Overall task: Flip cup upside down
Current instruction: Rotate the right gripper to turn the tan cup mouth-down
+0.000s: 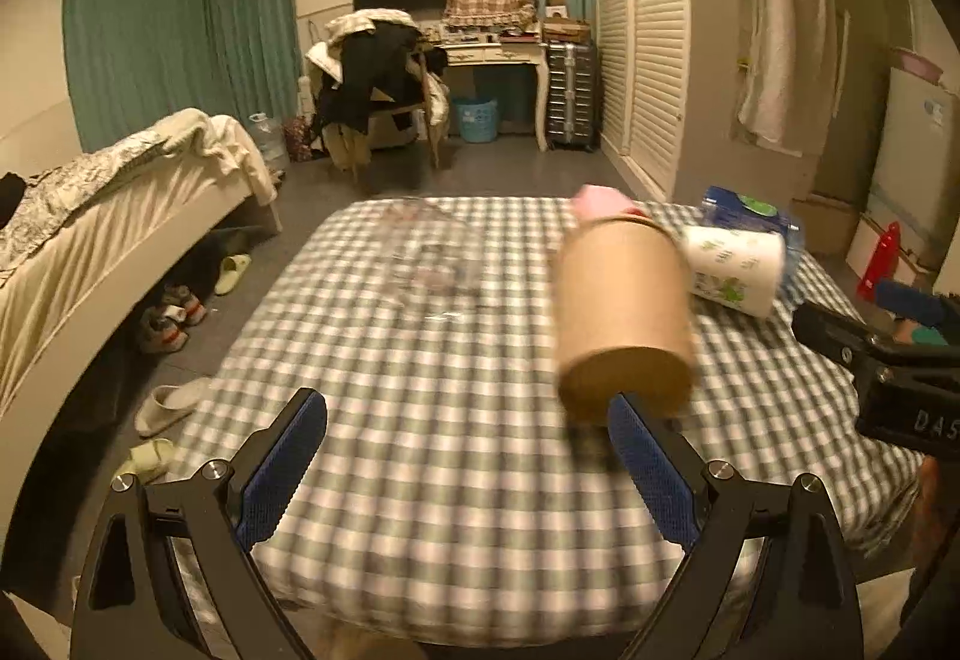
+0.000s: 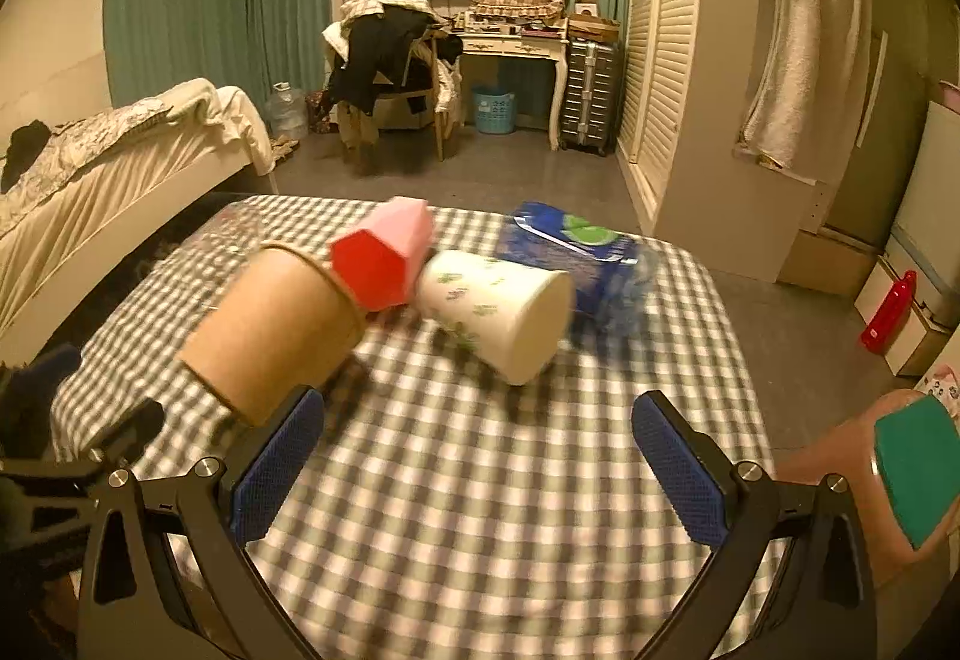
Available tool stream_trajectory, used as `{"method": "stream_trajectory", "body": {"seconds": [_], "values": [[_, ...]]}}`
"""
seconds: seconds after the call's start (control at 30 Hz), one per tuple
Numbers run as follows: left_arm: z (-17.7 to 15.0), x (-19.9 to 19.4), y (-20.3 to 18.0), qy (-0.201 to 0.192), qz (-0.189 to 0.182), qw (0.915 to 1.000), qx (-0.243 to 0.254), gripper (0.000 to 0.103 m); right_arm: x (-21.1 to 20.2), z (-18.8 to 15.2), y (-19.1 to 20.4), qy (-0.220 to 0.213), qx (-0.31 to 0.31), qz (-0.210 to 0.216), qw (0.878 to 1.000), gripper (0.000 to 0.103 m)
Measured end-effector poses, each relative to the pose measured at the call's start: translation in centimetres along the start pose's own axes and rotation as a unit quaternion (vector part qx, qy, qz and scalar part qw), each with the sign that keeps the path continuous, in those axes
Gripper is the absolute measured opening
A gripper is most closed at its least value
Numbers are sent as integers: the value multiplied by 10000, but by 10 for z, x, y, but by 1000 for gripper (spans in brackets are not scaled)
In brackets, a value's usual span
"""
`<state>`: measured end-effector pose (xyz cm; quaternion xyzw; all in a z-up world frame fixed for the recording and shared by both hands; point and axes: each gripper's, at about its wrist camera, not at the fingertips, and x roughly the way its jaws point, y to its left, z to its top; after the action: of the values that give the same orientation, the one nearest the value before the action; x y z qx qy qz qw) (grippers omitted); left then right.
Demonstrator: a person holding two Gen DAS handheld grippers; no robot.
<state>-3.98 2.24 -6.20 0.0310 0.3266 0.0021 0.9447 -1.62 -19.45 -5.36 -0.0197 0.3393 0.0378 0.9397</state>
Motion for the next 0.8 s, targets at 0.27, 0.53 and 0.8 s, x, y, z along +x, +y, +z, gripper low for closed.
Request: {"method": "stream_trajectory", "body": {"seconds": [0.27,0.53,0.8], "values": [[29,27,61,-121,432,9986,-291,97,21,-6,77,273,182,260,9991,103],[21,51,85,-21,288,9972,-695,97,63,-14,129,452,258,13,9986,90],[14,44,87,-66,197,9980,-602,97,69,-9,126,568,326,-123,9978,78]]}}
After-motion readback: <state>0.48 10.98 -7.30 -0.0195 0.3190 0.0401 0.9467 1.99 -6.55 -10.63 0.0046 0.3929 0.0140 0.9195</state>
